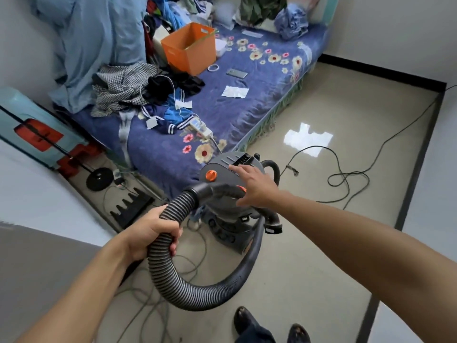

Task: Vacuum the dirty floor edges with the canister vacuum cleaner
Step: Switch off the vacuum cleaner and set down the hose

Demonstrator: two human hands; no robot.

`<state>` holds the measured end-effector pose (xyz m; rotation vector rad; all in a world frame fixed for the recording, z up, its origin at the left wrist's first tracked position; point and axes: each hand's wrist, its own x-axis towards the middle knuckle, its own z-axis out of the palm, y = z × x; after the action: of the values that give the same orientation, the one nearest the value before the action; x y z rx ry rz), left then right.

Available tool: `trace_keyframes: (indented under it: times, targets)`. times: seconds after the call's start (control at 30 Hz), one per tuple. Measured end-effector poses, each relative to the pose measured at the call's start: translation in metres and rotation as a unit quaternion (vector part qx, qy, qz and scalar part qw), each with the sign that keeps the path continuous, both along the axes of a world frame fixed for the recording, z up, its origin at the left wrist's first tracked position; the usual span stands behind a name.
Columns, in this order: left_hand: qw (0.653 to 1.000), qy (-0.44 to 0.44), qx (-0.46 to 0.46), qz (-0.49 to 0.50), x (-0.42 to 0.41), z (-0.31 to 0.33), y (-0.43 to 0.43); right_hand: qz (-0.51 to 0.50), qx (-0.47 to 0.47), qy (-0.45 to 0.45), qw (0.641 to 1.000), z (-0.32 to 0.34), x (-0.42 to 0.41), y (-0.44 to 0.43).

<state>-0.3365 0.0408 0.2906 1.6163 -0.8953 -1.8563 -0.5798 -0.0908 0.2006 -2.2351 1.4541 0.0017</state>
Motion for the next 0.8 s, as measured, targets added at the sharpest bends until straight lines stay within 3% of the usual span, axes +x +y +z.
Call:
trace_keyframes:
  times: [0.17, 0.33, 0.5, 0.8]
  targets:
    - [0.999, 0.012, -0.032, -0.039, -0.004, 0.004, -0.016, -0.047, 0.069, -0.121, 0.989, -0.008, 0.009, -0.011]
    - [0.992, 0.043, -0.101, 0.061, -0.007, -0.014, -0.039, -0.162, 0.074, -0.137, 0.975, -0.010, -0.007, -0.021]
    - [0.976, 0.061, -0.117, 0.175, -0.045, -0.064, -0.051, -0.327, 0.097, -0.166, 0.925, -0.007, -0.026, -0.050]
    - [0.963, -0.077, -0.053, 0.252, -0.094, -0.183, -0.058, -0.370, 0.124, -0.170, 0.905, -0.007, -0.055, -0.085]
